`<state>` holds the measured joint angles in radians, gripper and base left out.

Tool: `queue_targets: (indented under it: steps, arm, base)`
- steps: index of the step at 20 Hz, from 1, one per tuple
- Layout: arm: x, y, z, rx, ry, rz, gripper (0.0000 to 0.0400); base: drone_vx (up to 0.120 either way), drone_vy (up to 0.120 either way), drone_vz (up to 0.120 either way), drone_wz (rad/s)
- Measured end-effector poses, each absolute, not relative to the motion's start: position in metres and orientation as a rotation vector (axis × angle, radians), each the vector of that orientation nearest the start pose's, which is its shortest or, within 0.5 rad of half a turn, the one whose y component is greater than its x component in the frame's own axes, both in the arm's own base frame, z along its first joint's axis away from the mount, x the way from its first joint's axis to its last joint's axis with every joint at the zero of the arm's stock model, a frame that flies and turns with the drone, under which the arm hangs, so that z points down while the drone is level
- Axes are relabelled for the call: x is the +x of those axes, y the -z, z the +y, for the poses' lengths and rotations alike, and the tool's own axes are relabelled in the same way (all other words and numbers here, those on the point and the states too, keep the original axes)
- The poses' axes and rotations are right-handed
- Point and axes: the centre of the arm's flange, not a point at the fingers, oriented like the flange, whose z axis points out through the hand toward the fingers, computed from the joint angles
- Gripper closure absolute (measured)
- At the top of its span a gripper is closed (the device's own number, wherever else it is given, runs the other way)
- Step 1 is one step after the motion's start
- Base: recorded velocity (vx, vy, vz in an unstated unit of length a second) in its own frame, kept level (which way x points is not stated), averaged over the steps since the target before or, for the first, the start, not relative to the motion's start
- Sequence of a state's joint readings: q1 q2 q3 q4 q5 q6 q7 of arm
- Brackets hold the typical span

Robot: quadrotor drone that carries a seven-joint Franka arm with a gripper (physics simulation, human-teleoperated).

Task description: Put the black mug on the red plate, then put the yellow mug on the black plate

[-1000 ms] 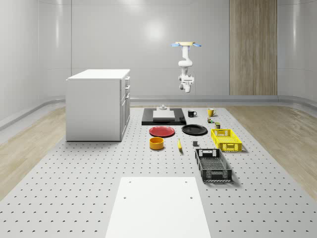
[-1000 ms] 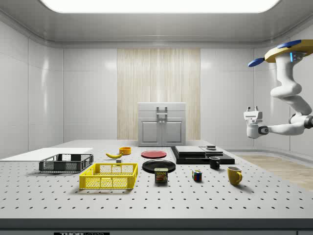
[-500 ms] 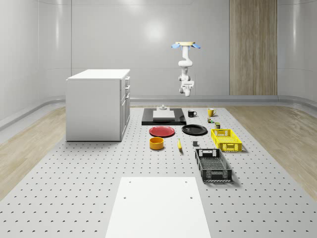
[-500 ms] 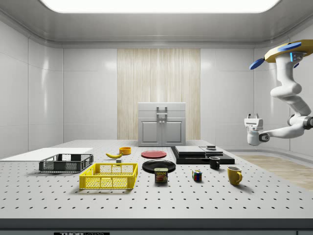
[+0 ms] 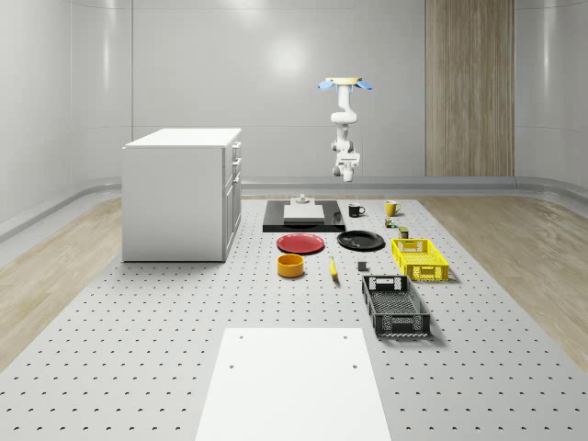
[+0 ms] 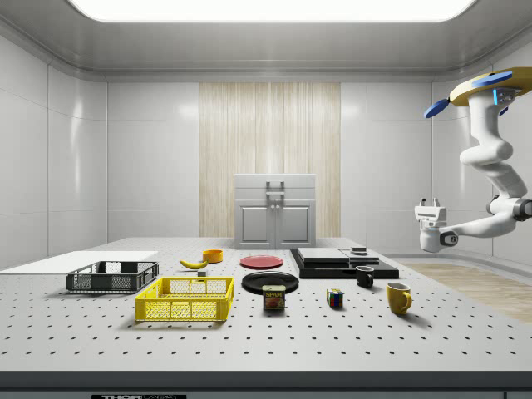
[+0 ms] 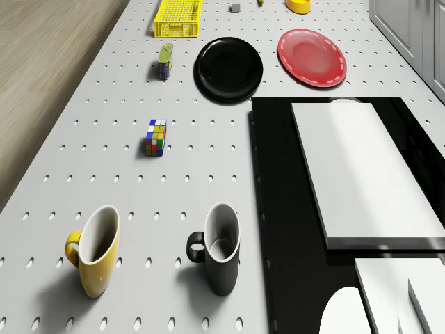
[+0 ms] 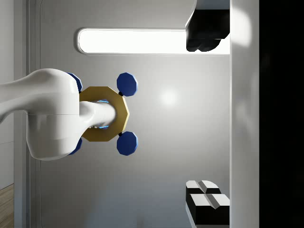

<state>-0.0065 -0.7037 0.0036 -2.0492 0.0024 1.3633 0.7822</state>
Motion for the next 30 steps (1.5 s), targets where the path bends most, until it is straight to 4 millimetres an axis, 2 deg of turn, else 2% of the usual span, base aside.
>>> queue_targets:
  steps: [2,7,30]
  arm:
    - [0.3042,-0.6893,0.0000,-2.896,0.028,1.199,0.0000]
    - [0.3040,-0.6908,0.0000,-2.894,0.034,1.199,0.0000]
    - [0.3023,-0.6913,0.0017,-2.902,0.069,1.202,0.0000]
  base:
    - [0.120,0.000,0.000,0.000]
    - [0.120,-0.112,0.000,0.000]
    - [0.120,0.000,0.000,0.000]
